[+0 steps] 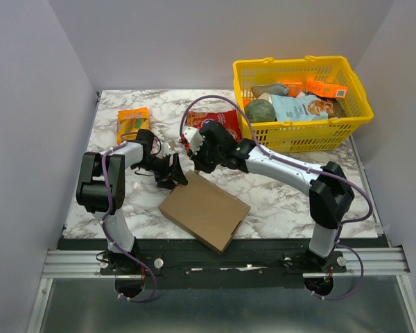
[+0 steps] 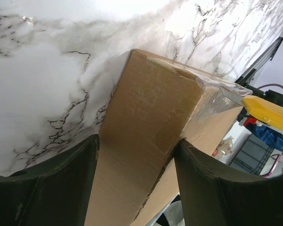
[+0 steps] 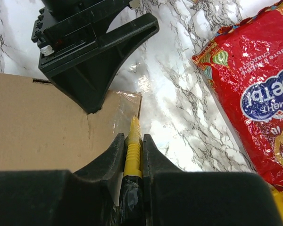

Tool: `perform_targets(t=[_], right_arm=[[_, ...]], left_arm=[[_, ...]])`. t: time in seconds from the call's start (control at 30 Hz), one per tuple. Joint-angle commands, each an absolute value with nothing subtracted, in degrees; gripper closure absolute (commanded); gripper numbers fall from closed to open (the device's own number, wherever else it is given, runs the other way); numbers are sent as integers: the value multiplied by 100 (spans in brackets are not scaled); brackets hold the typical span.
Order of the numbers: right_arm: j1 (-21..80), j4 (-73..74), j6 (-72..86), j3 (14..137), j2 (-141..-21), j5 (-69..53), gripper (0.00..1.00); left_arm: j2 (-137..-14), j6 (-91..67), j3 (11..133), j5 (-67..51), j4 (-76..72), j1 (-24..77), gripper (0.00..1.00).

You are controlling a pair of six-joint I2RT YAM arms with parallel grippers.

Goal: Unpack the express box

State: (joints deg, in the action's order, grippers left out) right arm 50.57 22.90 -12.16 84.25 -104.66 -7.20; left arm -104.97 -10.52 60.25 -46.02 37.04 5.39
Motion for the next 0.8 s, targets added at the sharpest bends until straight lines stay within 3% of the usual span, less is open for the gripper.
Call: perform_targets(t=[0.0, 0.23, 0.5, 0.7, 0.73, 0.77], right_arm=[[5097, 3893, -1196, 8130, -10424, -703, 100], [5098, 3666, -1239, 8244, -10467, -633, 100], [5089, 3604, -1318, 8771, -10810, -563, 99], [5098, 3683, -1353, 8693, -10732, -580, 100], [5106, 3683, -1354, 8640, -10697, -589, 100], [5106, 3691, -1371, 8622, -10696, -598, 100]], left_arm=[[-10758, -1072, 5818, -3191, 3419, 475, 33], [-10714, -1318, 5985, -3726, 3146, 396, 64], [-10556, -1231, 5959, -3683, 3164, 282, 82], [-10090, -1353, 6108, -3612, 3225, 229, 77], [-9994, -1345, 6274, -3621, 3260, 229, 60], [-9941, -1319, 6362, -3673, 3322, 229, 51]])
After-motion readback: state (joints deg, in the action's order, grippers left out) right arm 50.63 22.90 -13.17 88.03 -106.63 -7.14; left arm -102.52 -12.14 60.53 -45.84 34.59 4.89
